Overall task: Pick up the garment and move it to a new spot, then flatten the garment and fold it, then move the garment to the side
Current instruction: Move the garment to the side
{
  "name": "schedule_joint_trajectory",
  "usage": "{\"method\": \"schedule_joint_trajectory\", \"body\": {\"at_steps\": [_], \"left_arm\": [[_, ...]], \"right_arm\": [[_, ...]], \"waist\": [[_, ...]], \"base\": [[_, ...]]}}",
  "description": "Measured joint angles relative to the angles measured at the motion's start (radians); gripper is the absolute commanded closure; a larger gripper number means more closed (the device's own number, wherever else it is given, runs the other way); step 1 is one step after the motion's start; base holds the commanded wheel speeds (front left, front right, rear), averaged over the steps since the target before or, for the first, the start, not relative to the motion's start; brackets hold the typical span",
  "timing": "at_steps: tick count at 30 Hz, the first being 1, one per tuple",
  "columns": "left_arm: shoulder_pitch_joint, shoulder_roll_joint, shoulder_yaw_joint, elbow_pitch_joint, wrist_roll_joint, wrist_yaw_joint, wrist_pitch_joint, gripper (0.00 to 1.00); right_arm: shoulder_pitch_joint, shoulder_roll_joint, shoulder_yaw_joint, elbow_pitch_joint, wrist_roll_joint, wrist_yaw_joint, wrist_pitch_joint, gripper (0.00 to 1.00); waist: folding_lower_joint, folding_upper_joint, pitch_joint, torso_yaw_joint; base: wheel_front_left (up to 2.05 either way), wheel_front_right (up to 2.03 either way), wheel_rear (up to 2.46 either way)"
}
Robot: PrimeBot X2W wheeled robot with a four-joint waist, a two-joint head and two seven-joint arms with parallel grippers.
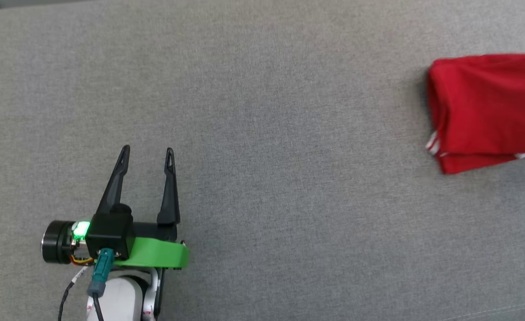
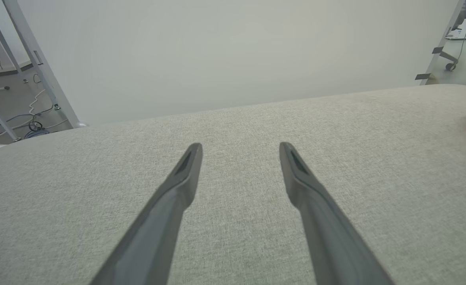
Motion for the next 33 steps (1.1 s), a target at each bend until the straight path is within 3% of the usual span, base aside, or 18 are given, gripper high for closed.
{"method": "schedule_joint_trajectory", "body": {"at_steps": [11,16,17,18,26,33], "left_arm": [[-0.063,0.004,-0.009,-0.032,0.004,-0.004,0.0,0.0],[-0.078,0.004,-0.012,-0.037,0.004,-0.004,0.0,0.0],[-0.078,0.004,-0.012,-0.037,0.004,-0.004,0.0,0.0],[-0.078,0.004,-0.012,-0.036,0.004,-0.004,0.0,0.0],[-0.076,0.003,-0.014,-0.023,0.0,0.002,0.0,0.0],[-0.026,0.0,-0.001,-0.013,-0.009,0.011,0.0,0.0]], "right_arm": [[-0.14,-0.062,-0.094,0.233,-0.143,0.0,0.016,1.0],[-0.175,-0.047,-0.114,0.317,-0.186,0.0,-0.014,1.0],[-0.181,-0.034,-0.119,0.335,-0.195,0.0,-0.029,0.55],[-0.186,-0.027,-0.121,0.347,-0.203,0.0,-0.039,0.0],[-0.192,-0.002,-0.18,0.417,-0.314,0.0,-0.232,0.0],[-0.175,0.06,-0.217,0.366,-0.414,0.0,-0.429,0.0]], "waist": [[0.0,0.0,0.12,0.022],[0.0,0.0,0.158,0.044],[0.0,0.0,0.162,0.049],[0.0,0.0,0.164,0.054],[0.0,0.0,0.119,0.071],[-0.0001,0.0,0.025,0.071]], "base": [[0.0,0.0,0.0],[0.0,0.0,0.0],[0.0,0.0,0.0],[0.0,0.0,0.0],[0.0,0.0,0.0],[0.0,0.0,0.0]]}}
